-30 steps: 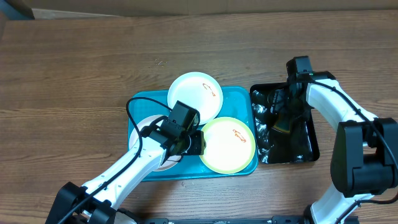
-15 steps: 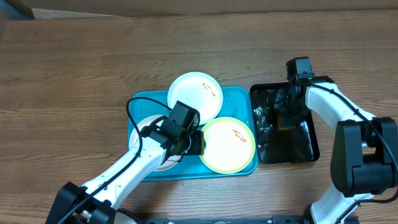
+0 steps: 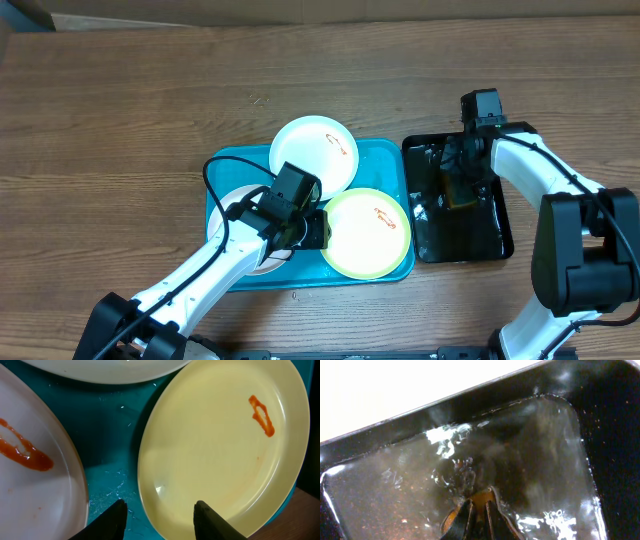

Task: Clean dirty plates on tray and stack at the side
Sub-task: 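Dip and rub the sponge in the water with the right gripper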

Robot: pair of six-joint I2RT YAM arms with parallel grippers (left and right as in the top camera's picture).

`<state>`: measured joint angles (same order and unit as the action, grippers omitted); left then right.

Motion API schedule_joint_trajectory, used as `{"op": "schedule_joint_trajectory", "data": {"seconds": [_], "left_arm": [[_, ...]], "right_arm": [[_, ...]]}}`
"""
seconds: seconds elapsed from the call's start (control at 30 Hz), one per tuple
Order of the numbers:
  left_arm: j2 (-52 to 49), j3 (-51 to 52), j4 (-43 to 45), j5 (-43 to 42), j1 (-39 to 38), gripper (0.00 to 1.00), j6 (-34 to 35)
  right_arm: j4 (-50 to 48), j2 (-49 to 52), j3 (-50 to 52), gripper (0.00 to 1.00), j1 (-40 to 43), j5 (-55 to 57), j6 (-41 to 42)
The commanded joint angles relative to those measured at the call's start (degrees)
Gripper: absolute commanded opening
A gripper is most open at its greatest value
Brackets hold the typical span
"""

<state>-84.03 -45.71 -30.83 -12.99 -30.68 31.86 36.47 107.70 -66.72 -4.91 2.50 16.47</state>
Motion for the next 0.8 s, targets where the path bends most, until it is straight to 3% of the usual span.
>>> {"op": "schedule_joint_trajectory", "data": {"seconds": [0.0,0.03,0.07,0.1,0.37,0.77], "left_arm": [[0.0,0.3,-0.1,0.8,-0.3,0.46,0.5],[0.0,0.3,-0.2,0.8,-0.3,0.48,0.5],[0.0,0.3,-0.3,0.8,-0.3,0.5,0.5],[0.0,0.3,-0.4,0.8,-0.3,0.53,0.5],[0.0,0.7,-0.3,1.5,-0.3,0.39,1.4],[-3.2,0.8,2.0,1.4,-0.3,0.32,2.5]], "right_arm": [[-0.2,0.4,-0.1,0.2,0.1,0.4,-0.4],[0.8,0.4,-0.8,0.41,0.2,0.2,-0.4],[2.8,0.4,-2.1,0.51,0.2,-0.4,-0.4],[4.9,0.3,-3.4,0.54,0.2,-0.9,-0.4],[18.3,0.3,-7.4,0.57,0.2,-1.1,-0.4],[20.5,0.3,-5.9,0.57,0.1,-1.1,-0.3]]}}
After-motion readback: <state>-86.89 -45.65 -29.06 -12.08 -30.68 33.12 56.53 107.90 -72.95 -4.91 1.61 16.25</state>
